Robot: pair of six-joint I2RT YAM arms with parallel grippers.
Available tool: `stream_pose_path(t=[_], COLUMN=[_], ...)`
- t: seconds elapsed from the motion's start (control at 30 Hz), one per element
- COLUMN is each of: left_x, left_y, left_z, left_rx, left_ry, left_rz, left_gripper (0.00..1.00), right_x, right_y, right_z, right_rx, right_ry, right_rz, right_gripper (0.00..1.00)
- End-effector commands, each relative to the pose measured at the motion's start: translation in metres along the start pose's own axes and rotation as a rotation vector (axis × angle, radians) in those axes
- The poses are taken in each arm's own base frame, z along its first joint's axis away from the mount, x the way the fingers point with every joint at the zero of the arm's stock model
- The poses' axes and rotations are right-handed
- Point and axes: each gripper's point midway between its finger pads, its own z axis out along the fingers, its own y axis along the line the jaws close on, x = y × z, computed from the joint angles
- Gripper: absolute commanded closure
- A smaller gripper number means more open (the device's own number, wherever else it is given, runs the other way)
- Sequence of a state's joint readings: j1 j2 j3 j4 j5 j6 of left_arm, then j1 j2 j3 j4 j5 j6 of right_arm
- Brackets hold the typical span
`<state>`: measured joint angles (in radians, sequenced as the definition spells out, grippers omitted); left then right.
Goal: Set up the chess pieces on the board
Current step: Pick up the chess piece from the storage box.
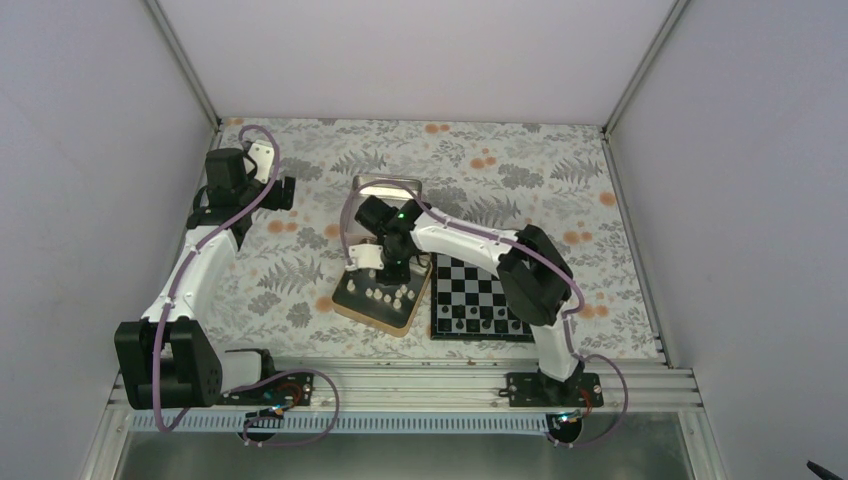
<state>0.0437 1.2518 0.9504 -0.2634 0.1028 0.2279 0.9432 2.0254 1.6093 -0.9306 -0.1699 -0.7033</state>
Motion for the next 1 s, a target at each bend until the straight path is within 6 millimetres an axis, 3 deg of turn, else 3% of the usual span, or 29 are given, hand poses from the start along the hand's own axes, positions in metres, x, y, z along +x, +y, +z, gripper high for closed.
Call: stream_pose_path(t=[0.0,0.33,0.77,0.97], left_x=[-0.007,-0.007,-0.008,-0.008], left_y=[0.003,0.004,0.004,0.004], left_z=[-0.005,-0.006,-0.007,-0.008], left_rx=[-0.009,-0.008,0.005,0.007], left_ry=[-0.034,-0.035,-0.041,-0.042], left_rz=[0.008,0.008,-0.002,-0.002], left_gripper=[0.0,0.0,0.0,0.0], right_x=[-0.01,-0.017,-0.018,-0.014], right_y=[0.013,0.032,0.022,0.021], right_z=[0.0,0.018,0.029,0.035], right_rx=[-0.012,-0.067,-0.023,-0.023], right_ry=[-0.011,0.003,0.026,0.042], right_rz=[-0.008,-0.03,-0.034,-0.032], right_gripper=[0.64,0.64,0.65,0.71])
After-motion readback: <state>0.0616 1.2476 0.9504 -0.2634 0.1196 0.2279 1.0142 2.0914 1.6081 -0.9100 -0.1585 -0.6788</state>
